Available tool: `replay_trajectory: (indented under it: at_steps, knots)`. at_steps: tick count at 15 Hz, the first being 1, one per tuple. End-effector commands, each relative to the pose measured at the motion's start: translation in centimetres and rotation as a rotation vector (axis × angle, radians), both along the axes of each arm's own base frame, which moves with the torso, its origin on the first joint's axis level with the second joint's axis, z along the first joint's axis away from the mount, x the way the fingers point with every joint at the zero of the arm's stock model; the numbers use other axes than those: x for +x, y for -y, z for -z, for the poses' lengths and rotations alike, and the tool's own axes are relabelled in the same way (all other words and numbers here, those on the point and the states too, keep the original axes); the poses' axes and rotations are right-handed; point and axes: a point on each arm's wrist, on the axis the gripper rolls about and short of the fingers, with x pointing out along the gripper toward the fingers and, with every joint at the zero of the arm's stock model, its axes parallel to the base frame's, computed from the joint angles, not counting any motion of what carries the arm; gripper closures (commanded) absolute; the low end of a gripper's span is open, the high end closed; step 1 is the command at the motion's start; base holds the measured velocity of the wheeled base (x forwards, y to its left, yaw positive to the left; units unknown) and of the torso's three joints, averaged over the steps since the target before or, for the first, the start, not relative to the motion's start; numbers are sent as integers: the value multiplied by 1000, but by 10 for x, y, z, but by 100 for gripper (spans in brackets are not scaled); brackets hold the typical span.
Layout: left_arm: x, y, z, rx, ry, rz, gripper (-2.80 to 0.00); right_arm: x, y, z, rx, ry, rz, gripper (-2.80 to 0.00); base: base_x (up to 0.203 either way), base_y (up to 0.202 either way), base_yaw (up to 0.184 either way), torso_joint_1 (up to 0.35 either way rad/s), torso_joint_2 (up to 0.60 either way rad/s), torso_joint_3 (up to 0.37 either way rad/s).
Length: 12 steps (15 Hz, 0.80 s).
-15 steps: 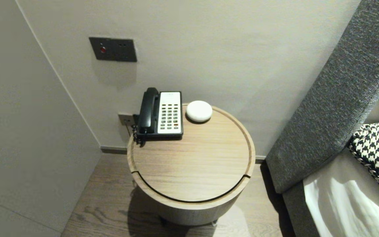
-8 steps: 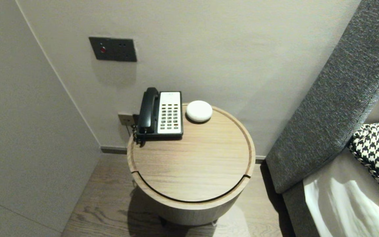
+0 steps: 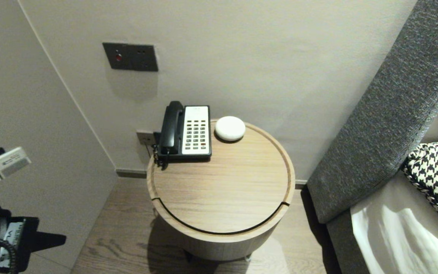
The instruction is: Open the nightstand drawer
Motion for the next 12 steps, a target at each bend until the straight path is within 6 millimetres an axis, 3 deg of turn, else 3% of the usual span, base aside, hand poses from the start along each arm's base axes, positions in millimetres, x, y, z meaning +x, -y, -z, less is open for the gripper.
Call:
replay_trajectory:
  at_steps: [1, 7, 12]
  knots:
    - [28, 20, 13, 29, -69, 24, 0, 3, 0, 11, -1, -38, 0, 0, 0, 0, 0, 0, 0, 0]
    - [97, 67, 21, -1, -52, 30, 0, 3, 0, 11, -1, -38, 0, 0, 0, 0, 0, 0, 0, 0]
    - [119, 104, 37, -21, -47, 67, 0, 3, 0, 11, -1, -38, 0, 0, 0, 0, 0, 0, 0, 0]
